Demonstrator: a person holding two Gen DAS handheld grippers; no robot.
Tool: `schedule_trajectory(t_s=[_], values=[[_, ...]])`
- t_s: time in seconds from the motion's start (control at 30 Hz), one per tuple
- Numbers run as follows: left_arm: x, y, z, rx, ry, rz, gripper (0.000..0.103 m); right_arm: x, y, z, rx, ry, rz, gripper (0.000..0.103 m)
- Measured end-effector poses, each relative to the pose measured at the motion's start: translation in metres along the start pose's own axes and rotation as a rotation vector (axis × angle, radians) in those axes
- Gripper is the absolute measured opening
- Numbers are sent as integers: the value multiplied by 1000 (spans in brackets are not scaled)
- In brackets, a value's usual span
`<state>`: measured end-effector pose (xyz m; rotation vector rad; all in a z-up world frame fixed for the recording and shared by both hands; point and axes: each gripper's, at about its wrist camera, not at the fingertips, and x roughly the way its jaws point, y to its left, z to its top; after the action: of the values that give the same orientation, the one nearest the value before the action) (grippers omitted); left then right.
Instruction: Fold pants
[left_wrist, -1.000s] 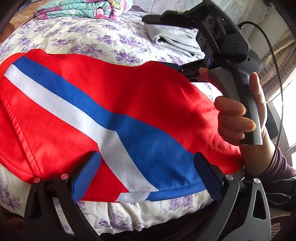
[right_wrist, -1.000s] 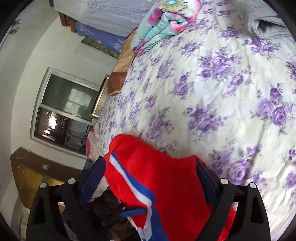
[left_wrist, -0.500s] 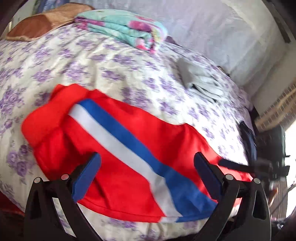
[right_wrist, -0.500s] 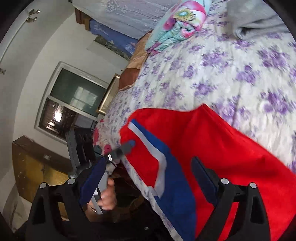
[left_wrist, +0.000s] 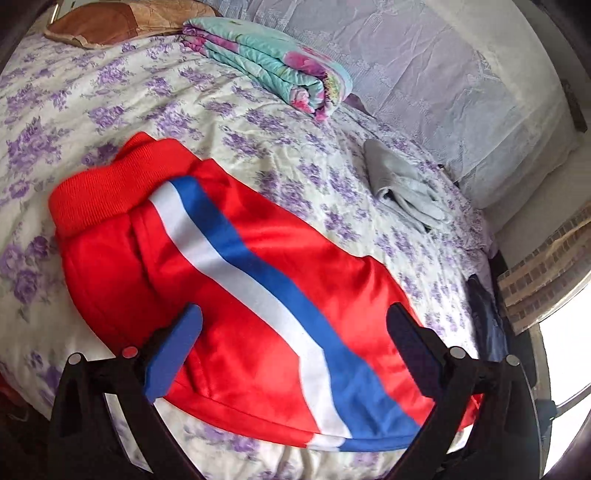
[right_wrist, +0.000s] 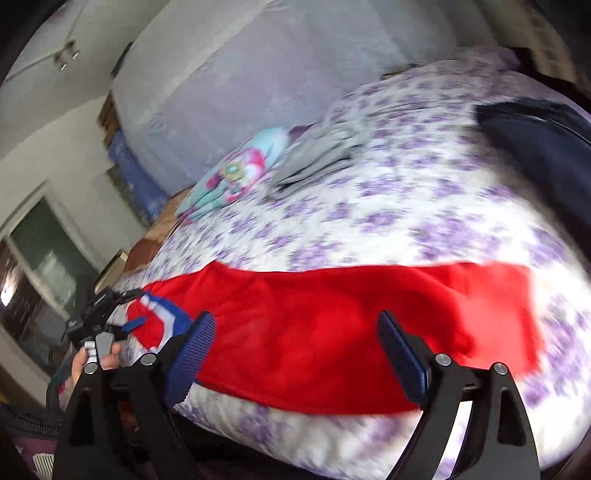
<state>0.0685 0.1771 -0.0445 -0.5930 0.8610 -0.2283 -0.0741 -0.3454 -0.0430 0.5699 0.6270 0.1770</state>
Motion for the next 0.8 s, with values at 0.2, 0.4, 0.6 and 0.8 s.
schedule_trajectory(t_s=[0.2,0.4,0.6,0.8], values=[[14,-23,-13,35,73,-36,98,-34,-52,2,90,-104,-155,87],[19,-23,-19,28,109,-46,98,1,-50,44,-95,-16,-222,75],[16,-21,-23,30,102,-32,98,45,-57,53,-113,199,-266,40],[17,-20,-22,34,103,-23,98,29,-65,60,-62,143,-200,11]])
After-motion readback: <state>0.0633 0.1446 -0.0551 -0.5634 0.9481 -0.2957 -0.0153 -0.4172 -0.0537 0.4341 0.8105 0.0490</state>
